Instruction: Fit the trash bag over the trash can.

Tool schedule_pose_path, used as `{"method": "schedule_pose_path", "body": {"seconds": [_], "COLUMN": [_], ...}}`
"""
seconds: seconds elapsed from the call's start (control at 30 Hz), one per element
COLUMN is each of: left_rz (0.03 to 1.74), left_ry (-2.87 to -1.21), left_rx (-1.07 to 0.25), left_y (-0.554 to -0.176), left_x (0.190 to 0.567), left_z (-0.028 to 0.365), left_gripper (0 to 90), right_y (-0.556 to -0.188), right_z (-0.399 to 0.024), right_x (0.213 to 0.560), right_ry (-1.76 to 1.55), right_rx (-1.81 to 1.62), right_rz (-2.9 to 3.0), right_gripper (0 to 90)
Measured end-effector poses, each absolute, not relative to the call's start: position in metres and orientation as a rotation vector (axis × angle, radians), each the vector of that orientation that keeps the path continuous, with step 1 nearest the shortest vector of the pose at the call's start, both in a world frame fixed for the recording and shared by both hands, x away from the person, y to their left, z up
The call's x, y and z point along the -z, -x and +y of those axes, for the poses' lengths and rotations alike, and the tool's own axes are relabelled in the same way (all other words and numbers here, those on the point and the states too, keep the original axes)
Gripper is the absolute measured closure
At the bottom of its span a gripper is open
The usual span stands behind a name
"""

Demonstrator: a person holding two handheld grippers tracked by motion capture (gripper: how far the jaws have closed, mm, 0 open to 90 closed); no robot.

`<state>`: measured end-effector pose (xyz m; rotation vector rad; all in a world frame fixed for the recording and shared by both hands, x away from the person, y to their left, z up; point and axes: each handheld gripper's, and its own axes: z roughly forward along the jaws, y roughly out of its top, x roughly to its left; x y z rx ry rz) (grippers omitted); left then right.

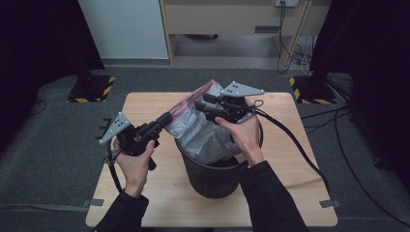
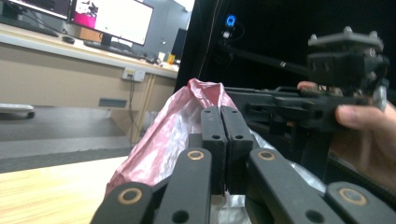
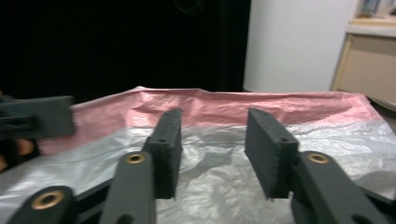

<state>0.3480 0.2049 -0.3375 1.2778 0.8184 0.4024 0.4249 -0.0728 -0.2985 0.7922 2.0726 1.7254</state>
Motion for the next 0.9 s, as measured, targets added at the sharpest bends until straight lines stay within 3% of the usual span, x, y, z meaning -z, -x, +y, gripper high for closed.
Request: {"method": "schedule_pose_path", "body": {"seconds": [0.17, 0.37, 0.47, 0.53, 0.6, 0.63, 0.73, 0.9], "left_rz": [0.802, 0.745, 0.727, 0.729, 0.730, 0.741, 0.788, 0.867], "left_ry": [-1.215, -1.199, -1.208, -1.214, -1.210, -1.203, -1.152, -1.177], "left_rx": [-0.339, -0.344, -0.344, -0.348, -0.347, -0.350, -0.398, -0.400], "left_y": [-0.353, -0.358, -0.358, -0.358, -0.359, -0.360, -0.360, -0.360], "left_x": [0.338, 0.334, 0.334, 0.334, 0.336, 0.336, 0.336, 0.342], "left_z": [0.204, 0.193, 0.190, 0.190, 0.192, 0.193, 0.204, 0.218], "left_gripper": [90.0, 90.0, 90.0, 89.9, 88.9, 82.8, 56.7, 43.2], "right_y": [-0.415, -0.414, -0.415, -0.414, -0.414, -0.413, -0.413, -0.413], "right_z": [-0.077, -0.073, -0.071, -0.070, -0.069, -0.069, -0.072, -0.078], "right_x": [0.291, 0.294, 0.296, 0.298, 0.299, 0.300, 0.299, 0.295], "right_ry": [-0.703, -0.632, -0.626, -0.598, -0.582, -0.581, -0.594, -0.610], "right_rx": [-1.827, -1.838, -1.833, -1.823, -1.810, -1.817, -1.802, -1.815], "right_rz": [2.065, 2.115, 2.128, 2.152, 2.170, 2.182, 2.173, 2.115], "right_gripper": [40.7, 36.6, 48.8, 67.2, 79.4, 84.1, 88.4, 88.5]}}
